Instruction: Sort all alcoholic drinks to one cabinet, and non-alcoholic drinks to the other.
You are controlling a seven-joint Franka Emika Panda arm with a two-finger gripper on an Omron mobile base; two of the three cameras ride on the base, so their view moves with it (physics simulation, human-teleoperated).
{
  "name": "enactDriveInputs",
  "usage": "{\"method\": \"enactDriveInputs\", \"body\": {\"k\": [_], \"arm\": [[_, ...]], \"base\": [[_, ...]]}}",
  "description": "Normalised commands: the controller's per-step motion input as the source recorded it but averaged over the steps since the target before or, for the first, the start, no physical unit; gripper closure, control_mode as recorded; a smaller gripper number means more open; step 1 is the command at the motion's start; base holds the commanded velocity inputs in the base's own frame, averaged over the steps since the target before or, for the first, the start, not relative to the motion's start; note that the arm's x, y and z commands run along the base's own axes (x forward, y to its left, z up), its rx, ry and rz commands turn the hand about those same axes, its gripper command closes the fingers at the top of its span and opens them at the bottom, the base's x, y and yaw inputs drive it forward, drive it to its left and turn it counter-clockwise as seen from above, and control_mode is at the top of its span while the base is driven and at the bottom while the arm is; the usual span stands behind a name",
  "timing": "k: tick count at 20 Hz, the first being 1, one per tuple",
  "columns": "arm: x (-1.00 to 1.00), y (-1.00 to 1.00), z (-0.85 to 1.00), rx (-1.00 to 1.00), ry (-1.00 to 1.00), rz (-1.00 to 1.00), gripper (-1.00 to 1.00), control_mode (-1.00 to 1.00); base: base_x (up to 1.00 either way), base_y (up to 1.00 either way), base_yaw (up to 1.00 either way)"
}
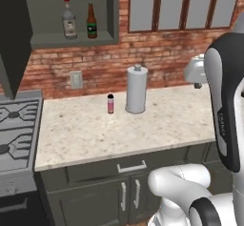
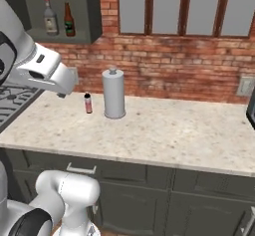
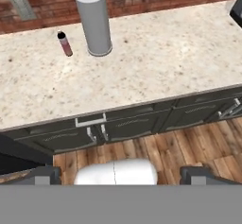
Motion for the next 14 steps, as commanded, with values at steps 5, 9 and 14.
{"method": "enactDriveInputs", "body": {"k": [5, 9, 14], "arm": [[0.0, 0.0, 0.0, 0.0, 0.0, 0.0, -1.0, 1.0], [0.0, 0.0, 0.0, 0.0, 0.0, 0.0, -1.0, 1.0], [0.0, 0.0, 0.0, 0.0, 0.0, 0.0, -1.0, 1.0]], "base": [[0.67, -0.01, 0.08], [0.72, -0.03, 0.1], [0.45, 0.0, 0.1]]}}
